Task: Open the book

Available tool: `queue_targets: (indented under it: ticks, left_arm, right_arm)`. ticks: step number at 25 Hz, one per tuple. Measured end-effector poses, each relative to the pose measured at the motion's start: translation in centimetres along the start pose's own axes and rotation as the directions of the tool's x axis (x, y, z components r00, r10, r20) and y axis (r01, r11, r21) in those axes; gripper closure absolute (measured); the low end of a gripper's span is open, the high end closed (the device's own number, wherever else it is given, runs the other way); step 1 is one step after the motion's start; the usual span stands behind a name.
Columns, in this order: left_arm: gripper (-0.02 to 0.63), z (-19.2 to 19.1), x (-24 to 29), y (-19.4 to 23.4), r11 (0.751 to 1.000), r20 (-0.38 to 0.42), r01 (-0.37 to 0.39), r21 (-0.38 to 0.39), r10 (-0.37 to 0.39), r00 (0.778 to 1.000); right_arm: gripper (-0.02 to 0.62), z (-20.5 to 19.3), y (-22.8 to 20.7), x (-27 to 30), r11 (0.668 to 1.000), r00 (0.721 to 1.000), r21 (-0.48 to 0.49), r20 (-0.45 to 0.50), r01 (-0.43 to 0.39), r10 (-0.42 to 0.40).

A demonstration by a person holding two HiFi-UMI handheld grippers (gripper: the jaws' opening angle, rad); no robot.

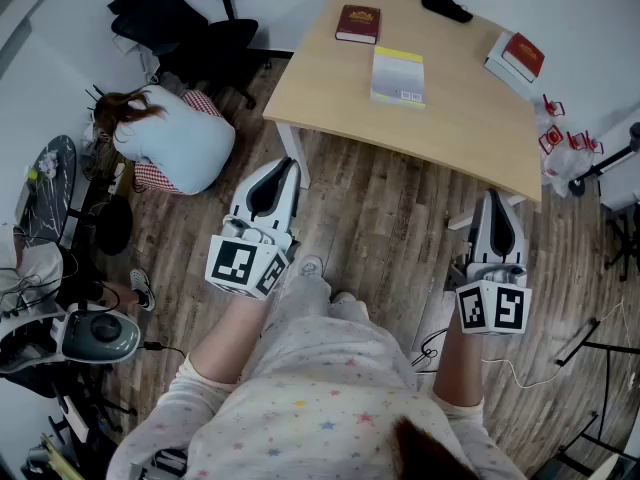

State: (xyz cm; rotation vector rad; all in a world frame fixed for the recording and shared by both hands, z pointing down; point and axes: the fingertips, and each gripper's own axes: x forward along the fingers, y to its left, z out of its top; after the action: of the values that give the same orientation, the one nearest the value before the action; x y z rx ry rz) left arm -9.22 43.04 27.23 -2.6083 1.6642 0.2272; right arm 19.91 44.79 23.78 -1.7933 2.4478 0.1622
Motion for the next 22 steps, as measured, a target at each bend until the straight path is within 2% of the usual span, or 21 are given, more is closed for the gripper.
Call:
queue_targets:
  ticks: [6,12,15,17,19,22]
  left_arm:
    - [0.574,-0.2,-0.3,-0.4,1.000,-0.009,0.000,-0.005,0.000,1.000]
    - [0.572,-0.9,0.5,-0.5,1.000,-0.039,-0.001,-0.006,0.000,0.999]
    - [0.566,-1.4,0.9,-0.3,1.000,-0.056,-0.019,-0.005,0.019,0.998]
    - [0.473,-1.7,1.3,0.2,0.999,-0.071,-0.033,-0.006,0.032,0.997]
    - [0.410,-2.0,1.9,0.8,0.999,-0.085,-0.042,-0.008,0.041,0.995]
    - [0.379,-2.3,3.1,1.8,0.999,-0.094,-0.045,-0.005,0.044,0.995]
  right_arm:
    - [0.595,-0.2,-0.1,-0.5,1.000,1.000,0.002,-0.015,0.021,-0.021]
    - [0.584,-0.8,-0.7,-0.2,0.998,0.999,0.047,-0.030,0.032,-0.031]
    - [0.502,-1.4,-0.7,0.5,0.998,0.999,0.062,-0.049,0.028,-0.025]
    - [0.441,-1.6,-0.8,1.2,0.997,0.998,0.075,-0.049,0.031,-0.027]
    - [0.384,-1.8,-0.8,2.1,0.996,0.999,0.085,-0.042,0.026,-0.022]
    - [0.333,-1.8,-0.5,3.8,0.994,1.000,0.105,-0.028,0.009,-0.006]
